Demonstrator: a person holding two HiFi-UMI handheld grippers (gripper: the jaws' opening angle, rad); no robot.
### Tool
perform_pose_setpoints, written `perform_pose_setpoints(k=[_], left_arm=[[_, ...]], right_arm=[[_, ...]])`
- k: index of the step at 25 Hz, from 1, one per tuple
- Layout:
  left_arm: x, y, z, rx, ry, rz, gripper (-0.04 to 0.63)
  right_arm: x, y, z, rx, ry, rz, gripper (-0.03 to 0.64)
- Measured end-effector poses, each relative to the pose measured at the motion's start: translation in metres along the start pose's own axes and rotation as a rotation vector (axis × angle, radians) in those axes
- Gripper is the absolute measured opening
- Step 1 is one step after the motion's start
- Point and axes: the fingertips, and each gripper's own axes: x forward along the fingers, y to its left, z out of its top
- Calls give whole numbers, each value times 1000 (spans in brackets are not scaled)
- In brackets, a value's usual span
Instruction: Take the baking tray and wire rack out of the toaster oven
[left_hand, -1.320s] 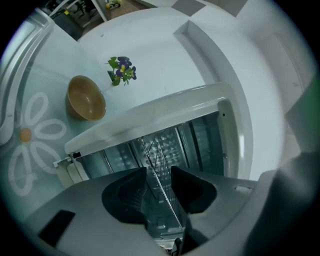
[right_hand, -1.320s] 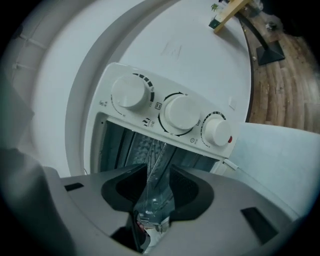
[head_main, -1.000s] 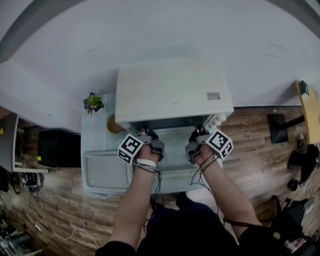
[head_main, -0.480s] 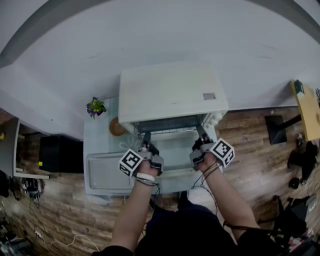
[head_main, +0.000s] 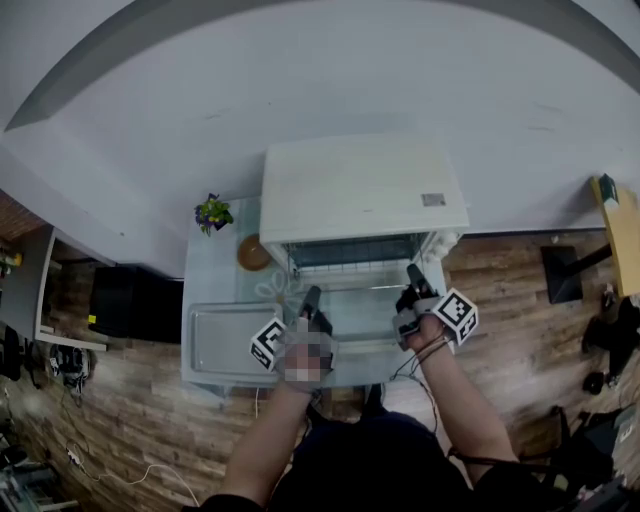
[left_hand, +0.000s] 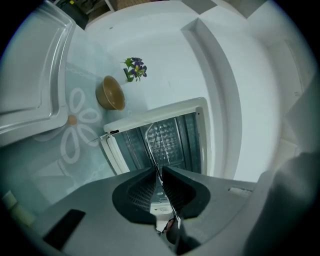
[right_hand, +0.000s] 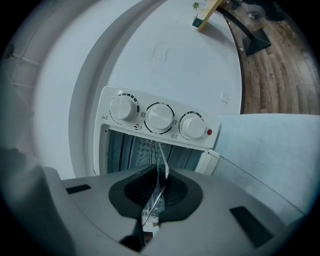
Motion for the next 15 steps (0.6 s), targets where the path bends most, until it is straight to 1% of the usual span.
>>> perform_pose_setpoints(k=[3,5,7,11,15], left_arm=[[-8,0,11,64,3,-8,60],[-14,8,25,88,-13,8,122],[-16,15,39,90,-28,17,150],[-5,7,57,111,-34,-26,160],[5,3,54,120,2,-16,160]], right_arm=[[-6,1,-3,-4,5,-5,15],[-8,2,-3,-5,10,-3,15],[-10,3,-3,-12,14,3,12],[-13,2,-4,-22,19,6,12],[-21,1,-7,-34,24,8,11]])
